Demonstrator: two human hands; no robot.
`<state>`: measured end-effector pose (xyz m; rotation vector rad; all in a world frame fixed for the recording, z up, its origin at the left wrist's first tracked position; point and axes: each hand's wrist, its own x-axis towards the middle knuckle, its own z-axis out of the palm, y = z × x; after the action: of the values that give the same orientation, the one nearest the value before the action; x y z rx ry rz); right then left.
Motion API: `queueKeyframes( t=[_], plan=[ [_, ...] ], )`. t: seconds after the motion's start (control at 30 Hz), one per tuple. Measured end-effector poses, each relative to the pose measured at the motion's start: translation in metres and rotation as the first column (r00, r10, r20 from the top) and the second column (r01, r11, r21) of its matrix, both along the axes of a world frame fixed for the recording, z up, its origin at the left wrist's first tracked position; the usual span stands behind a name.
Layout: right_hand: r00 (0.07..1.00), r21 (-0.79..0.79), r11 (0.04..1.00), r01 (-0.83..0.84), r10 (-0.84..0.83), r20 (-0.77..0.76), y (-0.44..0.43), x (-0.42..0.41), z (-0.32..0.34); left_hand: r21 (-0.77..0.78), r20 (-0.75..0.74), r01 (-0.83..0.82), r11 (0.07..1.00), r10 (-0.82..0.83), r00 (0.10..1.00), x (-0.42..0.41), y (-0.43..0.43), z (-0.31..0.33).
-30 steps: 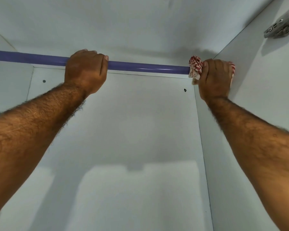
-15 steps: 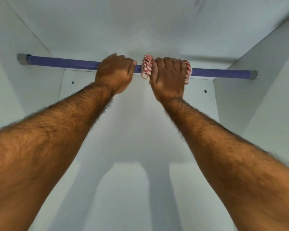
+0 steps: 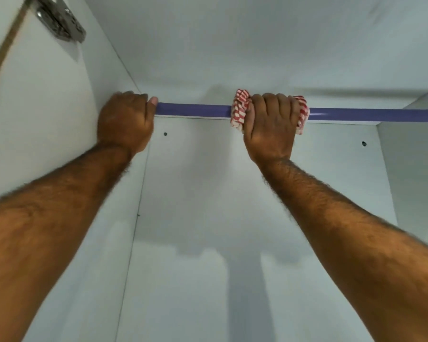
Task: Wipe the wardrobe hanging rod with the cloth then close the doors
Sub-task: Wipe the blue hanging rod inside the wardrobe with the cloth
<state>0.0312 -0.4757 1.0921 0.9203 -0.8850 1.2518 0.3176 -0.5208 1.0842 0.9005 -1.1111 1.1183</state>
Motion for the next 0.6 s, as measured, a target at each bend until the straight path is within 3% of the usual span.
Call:
queueKeyframes(
  t=[0.23, 0.4, 0.5, 0.6],
  plan=[
    [0.992, 0.027, 0.998, -0.055, 0.058, -0.113, -0.031, 0.101, -0.002, -0.063, 0.01, 0.072, 0.995, -0.071, 0.997, 0.0, -0.006, 0.001],
    [0.98, 0.092, 0.995, -0.046, 0.063, -0.191, -0.038, 0.149, -0.005, -0.094, 0.016, 0.33, 0.939, -0.33, 0.944, -0.002, 0.003, 0.0],
    [0.975, 0.112, 0.991, -0.072, 0.093, -0.202, -0.033, 0.152, -0.007, -0.038, -0.033, 0.415, 0.909, -0.416, 0.909, -0.006, 0.009, 0.002],
    [0.957, 0.244, 0.965, -0.1, 0.16, -0.241, -0.02, 0.143, -0.007, 0.064, -0.085, 0.511, 0.857, -0.506, 0.859, -0.004, 0.017, 0.004]
  ],
)
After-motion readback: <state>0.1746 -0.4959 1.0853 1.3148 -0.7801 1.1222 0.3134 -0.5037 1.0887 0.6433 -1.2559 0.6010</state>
